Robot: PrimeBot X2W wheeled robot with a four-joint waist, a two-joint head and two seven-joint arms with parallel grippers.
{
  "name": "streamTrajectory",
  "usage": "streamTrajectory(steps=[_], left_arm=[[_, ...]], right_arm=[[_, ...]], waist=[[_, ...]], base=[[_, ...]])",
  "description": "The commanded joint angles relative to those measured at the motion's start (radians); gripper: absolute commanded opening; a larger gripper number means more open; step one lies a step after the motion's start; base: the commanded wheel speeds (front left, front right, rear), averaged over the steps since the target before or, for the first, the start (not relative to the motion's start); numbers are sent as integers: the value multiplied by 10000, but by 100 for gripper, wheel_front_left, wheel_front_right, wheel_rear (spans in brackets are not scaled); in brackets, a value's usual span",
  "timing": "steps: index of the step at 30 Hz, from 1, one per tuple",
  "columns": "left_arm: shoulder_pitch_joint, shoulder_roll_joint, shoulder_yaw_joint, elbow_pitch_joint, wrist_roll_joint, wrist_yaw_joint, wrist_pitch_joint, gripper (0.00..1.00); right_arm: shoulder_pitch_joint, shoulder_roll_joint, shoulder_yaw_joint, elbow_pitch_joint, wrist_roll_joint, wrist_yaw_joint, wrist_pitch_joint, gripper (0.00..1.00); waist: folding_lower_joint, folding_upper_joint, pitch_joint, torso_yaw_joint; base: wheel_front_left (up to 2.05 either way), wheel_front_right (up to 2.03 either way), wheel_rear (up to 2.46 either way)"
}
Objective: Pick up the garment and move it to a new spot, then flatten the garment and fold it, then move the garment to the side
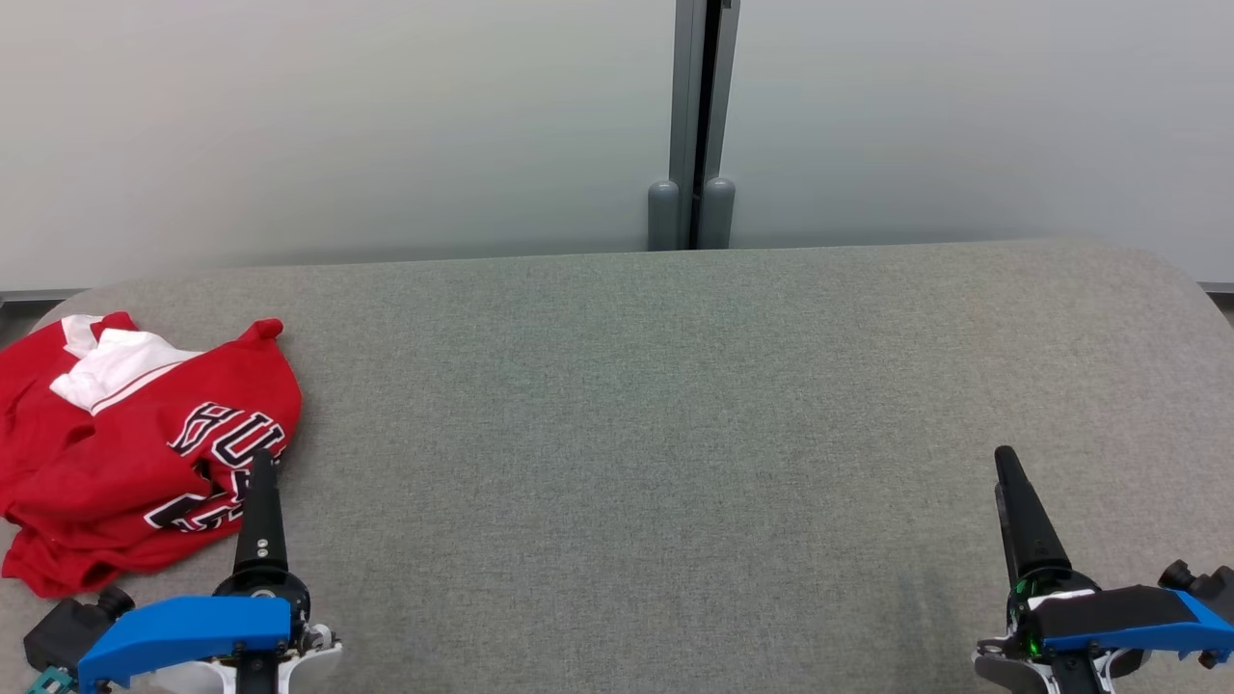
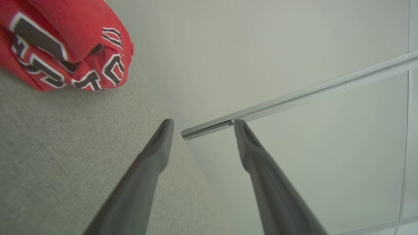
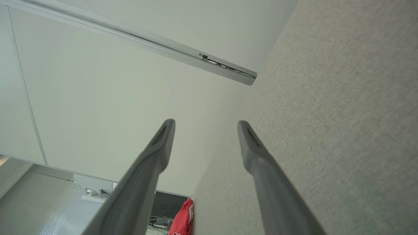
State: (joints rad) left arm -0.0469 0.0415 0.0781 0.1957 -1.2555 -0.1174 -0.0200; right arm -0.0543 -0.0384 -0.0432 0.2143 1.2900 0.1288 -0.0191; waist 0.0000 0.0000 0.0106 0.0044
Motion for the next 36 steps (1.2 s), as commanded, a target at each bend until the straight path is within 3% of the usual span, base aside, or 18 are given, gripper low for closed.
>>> streamTrajectory(steps=[1, 14, 24, 36], left_arm=[[-256, 77, -89, -214, 430, 68, -109, 100], [-236, 85, -421, -290, 2749, 359, -538, 100], [-224, 114, -654, -22, 5124, 633, -889, 100], [-337, 121, -784, 299, 6822, 818, -1226, 100]], right_arm=[[-126, -65, 28, -222, -299, 10, -111, 100], [-103, -82, 235, -347, -2368, 13, -540, 100], [-129, -96, 395, -209, -4164, 16, -895, 100], [-219, -109, 553, -116, -5727, 19, -1230, 100]], waist=[[0, 0, 1, 3], [0, 0, 13, 36], [0, 0, -5, 51], [0, 0, 8, 86]], base=[[0, 0, 0], [0, 0, 0], [0, 0, 0], [0, 0, 0]])
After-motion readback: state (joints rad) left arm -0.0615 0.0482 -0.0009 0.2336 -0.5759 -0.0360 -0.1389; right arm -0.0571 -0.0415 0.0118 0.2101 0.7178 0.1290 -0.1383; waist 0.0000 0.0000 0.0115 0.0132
